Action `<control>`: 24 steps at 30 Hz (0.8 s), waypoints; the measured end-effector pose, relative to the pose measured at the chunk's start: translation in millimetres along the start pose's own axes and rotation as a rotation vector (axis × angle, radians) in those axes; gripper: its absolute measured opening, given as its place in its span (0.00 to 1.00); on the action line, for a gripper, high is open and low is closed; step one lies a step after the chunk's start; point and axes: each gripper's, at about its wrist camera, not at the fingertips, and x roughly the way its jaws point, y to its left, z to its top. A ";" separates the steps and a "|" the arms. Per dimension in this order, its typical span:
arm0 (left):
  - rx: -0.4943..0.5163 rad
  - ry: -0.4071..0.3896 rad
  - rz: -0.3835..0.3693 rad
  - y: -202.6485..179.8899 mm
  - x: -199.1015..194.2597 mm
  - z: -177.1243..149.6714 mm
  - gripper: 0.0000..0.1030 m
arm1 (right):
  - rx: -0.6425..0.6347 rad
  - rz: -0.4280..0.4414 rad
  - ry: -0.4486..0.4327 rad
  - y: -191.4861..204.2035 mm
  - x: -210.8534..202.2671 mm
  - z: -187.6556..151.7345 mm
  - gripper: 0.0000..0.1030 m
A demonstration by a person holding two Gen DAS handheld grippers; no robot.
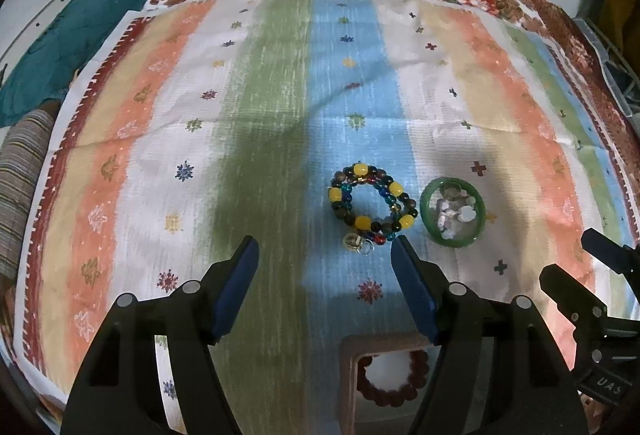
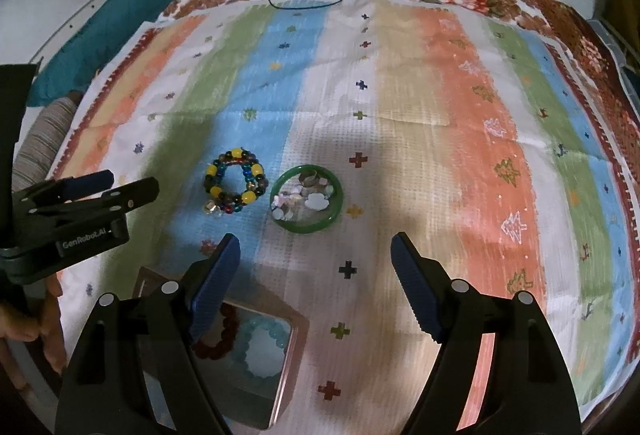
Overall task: Organize jewelry
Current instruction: 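Move both tools toward the green bangle and yellow-black bead bracelet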
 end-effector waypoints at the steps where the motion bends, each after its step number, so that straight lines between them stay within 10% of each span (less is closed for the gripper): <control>1: 0.000 0.002 0.000 0.4 2.4 1.3 0.67 | -0.001 -0.003 0.003 -0.6 1.8 0.1 0.76; 24: 0.001 0.064 0.009 5.2 49.1 17.9 0.67 | 0.002 -0.078 0.082 -8.9 51.0 15.6 0.76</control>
